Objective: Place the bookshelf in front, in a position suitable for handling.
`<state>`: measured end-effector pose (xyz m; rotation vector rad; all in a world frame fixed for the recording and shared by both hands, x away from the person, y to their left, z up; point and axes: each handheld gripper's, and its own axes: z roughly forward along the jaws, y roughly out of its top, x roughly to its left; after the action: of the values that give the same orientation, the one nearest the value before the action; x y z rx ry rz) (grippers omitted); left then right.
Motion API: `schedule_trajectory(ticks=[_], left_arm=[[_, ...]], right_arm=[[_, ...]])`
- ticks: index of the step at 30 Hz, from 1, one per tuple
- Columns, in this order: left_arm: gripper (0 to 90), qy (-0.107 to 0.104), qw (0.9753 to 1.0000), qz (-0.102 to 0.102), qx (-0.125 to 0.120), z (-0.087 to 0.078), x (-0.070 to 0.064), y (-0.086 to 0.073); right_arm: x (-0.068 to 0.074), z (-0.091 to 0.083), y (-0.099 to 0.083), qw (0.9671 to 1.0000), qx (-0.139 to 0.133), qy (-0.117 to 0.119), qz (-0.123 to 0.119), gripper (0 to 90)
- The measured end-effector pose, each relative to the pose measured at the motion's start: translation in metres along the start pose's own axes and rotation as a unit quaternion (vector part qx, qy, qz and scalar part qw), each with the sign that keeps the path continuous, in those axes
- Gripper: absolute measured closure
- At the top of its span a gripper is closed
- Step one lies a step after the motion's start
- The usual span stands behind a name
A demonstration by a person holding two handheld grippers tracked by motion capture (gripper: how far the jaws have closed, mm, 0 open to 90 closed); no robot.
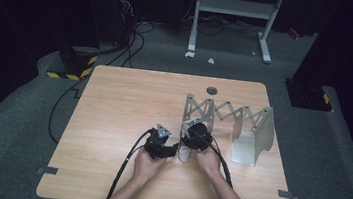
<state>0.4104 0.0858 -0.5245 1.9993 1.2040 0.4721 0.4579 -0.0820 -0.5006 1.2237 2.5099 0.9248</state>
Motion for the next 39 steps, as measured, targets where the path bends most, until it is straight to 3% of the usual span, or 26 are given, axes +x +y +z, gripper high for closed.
schedule_trajectory(ticks=[4, 5, 9, 10, 11, 16, 20, 25, 27, 35, 39], left_arm=[[37.4, 0.001, 1.0, 0.002, -0.001, 0.0, 0.0, 0.0], [37.4, 0.002, 1.0, 0.002, -0.001, 0.0, 0.0, 0.0], [37.5, 0.001, 1.0, 0.0, -0.002, 0.0, -0.001, 0.0], [37.6, 0.001, 1.0, 0.0, -0.002, 0.0, -0.001, 0.0], [37.6, 0.001, 1.0, 0.0, -0.002, 0.0, -0.001, -0.001], [37.8, 0.0, 1.0, -0.001, -0.003, 0.0, -0.001, -0.001], [37.9, 0.001, 1.0, 0.0, -0.004, 0.0, -0.001, -0.001], [38.1, 0.003, 1.0, 0.003, -0.004, 0.0, -0.002, -0.001], [38.2, 0.003, 1.0, 0.006, -0.003, 0.0, -0.001, -0.001], [38.7, 0.006, 0.9999, 0.011, -0.002, 0.0, -0.003, -0.002], [38.6, 0.004, 0.9999, 0.013, -0.002, 0.0, -0.004, -0.002]], right_arm=[[0.003, -0.014, 0.002, 0.9997, -0.02, 0.011, -0.002, 76.9], [0.005, -0.029, 0.005, 0.9987, -0.048, 0.019, -0.005, 76.9], [0.01, -0.058, 0.015, 0.9955, -0.09, 0.024, -0.019, 76.9], [0.01, -0.058, 0.015, 0.9955, -0.09, 0.024, -0.019, 76.9], [0.013, -0.073, 0.022, 0.9935, -0.108, 0.026, -0.026, 76.9], [0.021, -0.097, 0.032, 0.991, -0.124, 0.023, -0.045, 77.0], [0.024, -0.099, 0.029, 0.9906, -0.124, 0.022, -0.053, 77.1], [0.025, -0.081, 0.014, 0.9937, -0.09, 0.022, -0.063, 77.0], [0.025, -0.08, 0.013, 0.9939, -0.089, 0.024, -0.061, 77.0], [0.028, -0.1, 0.02, 0.9902, -0.12, 0.026, -0.067, 76.9], [0.022, -0.101, 0.029, 0.9901, -0.126, 0.021, -0.059, 76.6]])
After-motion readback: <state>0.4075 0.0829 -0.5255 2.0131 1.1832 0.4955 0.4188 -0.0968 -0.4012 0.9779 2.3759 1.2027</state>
